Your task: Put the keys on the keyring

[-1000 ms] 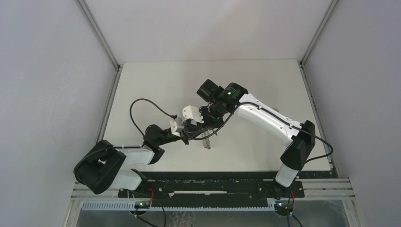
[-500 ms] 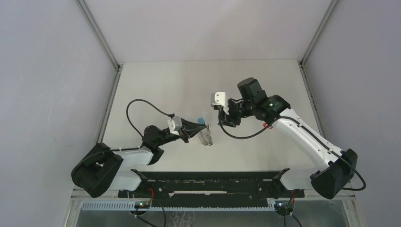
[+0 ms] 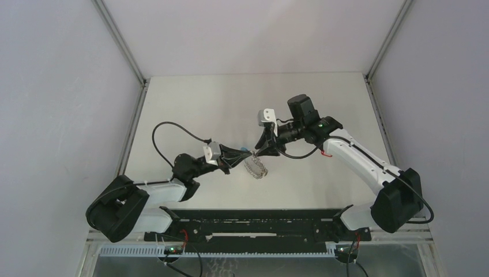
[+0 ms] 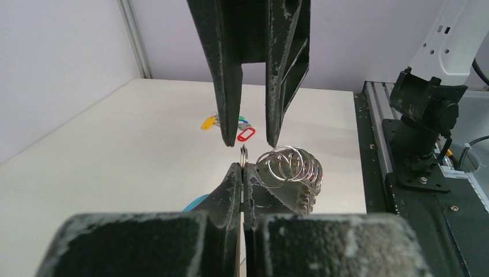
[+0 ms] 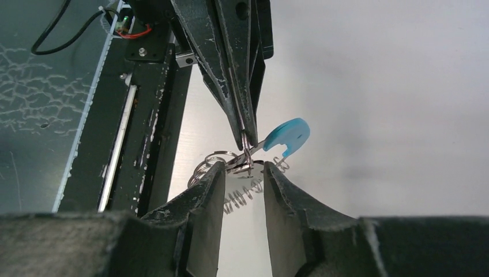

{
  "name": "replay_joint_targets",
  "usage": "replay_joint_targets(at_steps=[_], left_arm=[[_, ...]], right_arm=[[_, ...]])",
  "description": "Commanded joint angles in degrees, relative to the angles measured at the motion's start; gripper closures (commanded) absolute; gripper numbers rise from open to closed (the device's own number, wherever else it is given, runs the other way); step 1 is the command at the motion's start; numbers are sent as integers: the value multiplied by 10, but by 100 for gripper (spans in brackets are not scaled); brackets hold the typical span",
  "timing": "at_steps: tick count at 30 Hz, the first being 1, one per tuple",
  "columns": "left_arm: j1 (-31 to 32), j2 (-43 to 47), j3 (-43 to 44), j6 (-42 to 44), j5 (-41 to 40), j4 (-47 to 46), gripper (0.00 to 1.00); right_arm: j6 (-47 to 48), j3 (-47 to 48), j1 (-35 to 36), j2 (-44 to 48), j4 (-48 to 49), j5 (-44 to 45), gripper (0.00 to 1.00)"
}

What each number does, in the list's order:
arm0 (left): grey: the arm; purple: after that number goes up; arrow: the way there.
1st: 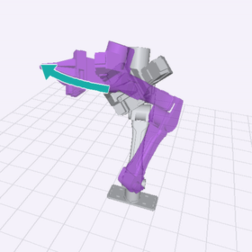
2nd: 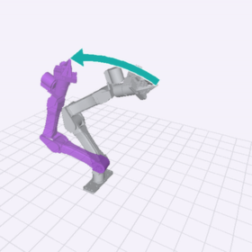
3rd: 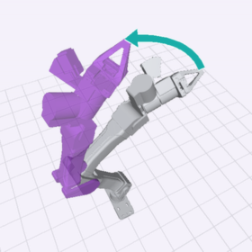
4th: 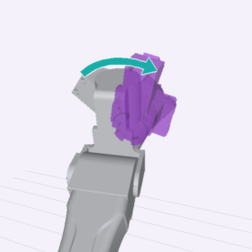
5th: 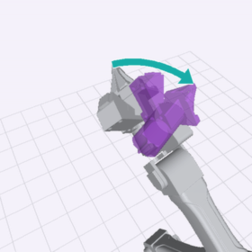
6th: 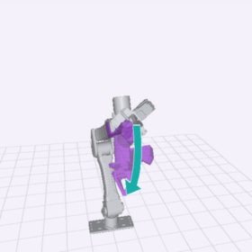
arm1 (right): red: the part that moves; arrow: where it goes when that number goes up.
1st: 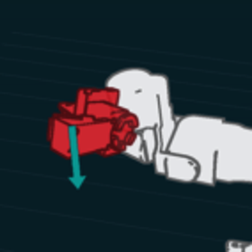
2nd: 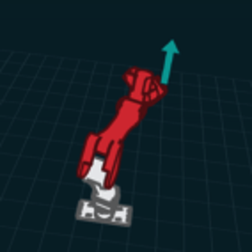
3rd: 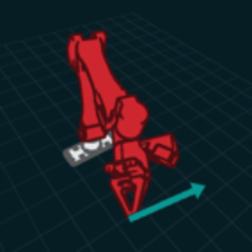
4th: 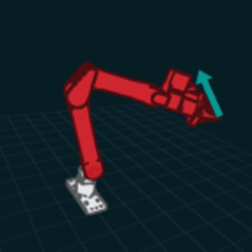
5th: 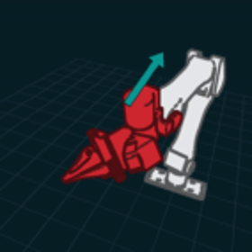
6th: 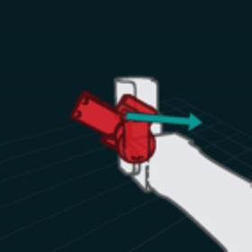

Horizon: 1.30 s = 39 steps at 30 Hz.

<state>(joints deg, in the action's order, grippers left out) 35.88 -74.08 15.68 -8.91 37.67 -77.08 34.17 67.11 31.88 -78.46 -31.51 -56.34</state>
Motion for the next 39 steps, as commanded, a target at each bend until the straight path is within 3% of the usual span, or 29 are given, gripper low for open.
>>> replay_joint_targets(at_steps=[1,6,12,21,27,39], left_arm=[[0,24,-7,-2,1,-49,100],[0,28,-7,-3,4,-50,100],[0,39,-10,-1,7,-49,100],[2,47,-10,3,26,-49,100],[7,40,-4,6,44,-49,100],[21,24,9,7,62,-58,100]], right_arm=[[-13,5,-6,-15,39,-45,70],[-10,5,-8,-25,34,-49,76],[-6,5,-14,-33,27,-58,100],[-15,14,-21,-50,6,-64,100],[4,80,-21,-93,-81,-79,100],[31,169,5,-159,-165,-87,100]])
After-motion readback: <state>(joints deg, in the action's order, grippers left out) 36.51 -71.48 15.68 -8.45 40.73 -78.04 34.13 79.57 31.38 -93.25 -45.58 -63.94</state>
